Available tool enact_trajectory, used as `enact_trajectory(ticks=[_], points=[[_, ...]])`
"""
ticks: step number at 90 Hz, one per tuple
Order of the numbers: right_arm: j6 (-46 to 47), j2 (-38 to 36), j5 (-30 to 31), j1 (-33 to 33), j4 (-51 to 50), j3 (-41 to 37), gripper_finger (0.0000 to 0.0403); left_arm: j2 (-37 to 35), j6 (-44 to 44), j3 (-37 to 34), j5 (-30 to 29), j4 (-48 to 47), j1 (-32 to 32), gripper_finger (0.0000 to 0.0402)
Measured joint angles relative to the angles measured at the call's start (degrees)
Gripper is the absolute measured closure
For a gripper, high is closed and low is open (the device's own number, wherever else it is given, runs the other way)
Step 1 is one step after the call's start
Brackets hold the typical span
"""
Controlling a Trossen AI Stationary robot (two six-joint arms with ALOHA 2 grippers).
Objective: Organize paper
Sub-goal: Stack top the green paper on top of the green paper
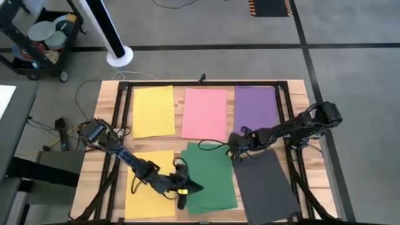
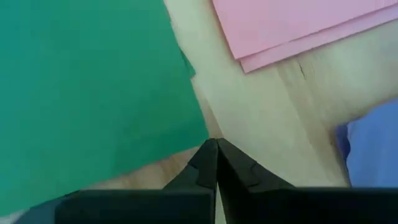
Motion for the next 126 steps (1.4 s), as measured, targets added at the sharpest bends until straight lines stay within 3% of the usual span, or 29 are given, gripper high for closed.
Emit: enact_trajectory(ticks=[15, 34, 50, 67, 126], points=[[-1.78, -0.69, -0.43, -0.89, -1.93, 1.6, 0.0403, -2.19, -4.95, -5.16, 1.23, -4.94, 0.52, 0.0401], [-0.73, -4.33, -1.42, 0.69, -7.35, 3.87, 0.0403, -6.08, -13.94, -6.88, 3.39, -28.73, 2.79, 0.0401], [0.81, -0.35, -1.4, 1.41, -6.99, 3.74, 0.0403, -7.73, -19.21, -6.43, 3.96, -44.7, 4.92, 0.0401], [1.18, 3.98, -0.01, 1.54, -5.77, 4.04, 0.0403, -7.81, -18.21, -6.26, 3.82, -47.22, 7.04, 0.0401], [0.33, 4.13, 0.01, 1.28, -0.83, 3.74, 0.0403, -7.41, -10.09, -6.35, 2.35, -48.06, 12.54, 0.0401]])
